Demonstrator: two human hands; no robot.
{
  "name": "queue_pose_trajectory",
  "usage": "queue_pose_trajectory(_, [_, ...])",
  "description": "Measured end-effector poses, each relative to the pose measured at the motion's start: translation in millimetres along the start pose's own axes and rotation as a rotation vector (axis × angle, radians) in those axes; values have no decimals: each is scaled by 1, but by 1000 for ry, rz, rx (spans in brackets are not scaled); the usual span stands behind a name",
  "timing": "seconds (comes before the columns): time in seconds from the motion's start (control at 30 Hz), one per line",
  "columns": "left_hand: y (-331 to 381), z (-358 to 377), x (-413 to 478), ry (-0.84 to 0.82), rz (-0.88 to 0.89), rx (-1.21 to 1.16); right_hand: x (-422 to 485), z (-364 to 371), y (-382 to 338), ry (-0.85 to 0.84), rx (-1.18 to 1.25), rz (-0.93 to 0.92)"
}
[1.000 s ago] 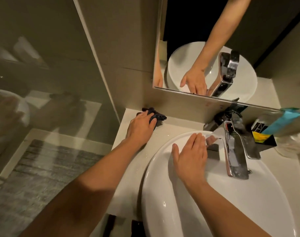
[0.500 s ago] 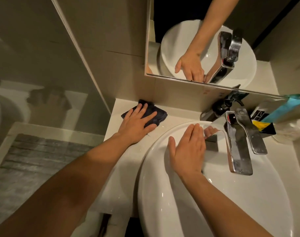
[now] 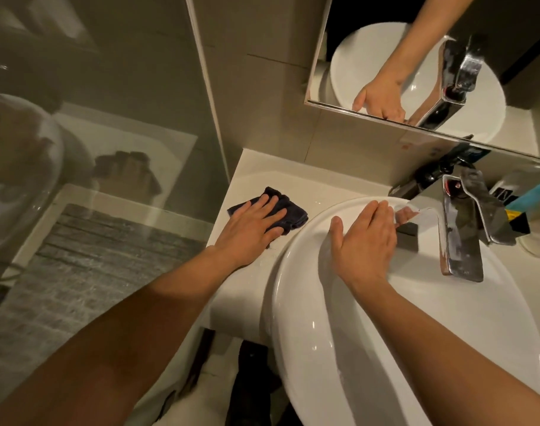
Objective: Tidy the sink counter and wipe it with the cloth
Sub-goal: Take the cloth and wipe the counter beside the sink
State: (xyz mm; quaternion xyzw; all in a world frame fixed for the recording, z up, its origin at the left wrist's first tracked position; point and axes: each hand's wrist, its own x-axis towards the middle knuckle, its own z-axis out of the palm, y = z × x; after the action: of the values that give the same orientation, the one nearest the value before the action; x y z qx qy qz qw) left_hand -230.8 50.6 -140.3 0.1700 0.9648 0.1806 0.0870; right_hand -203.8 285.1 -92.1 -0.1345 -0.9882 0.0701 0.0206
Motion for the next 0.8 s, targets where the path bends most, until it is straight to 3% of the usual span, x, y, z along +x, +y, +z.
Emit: queue_pose_trajectory(0.8, [50, 46, -208, 152, -128, -153, 3, 7, 8, 19, 83, -36])
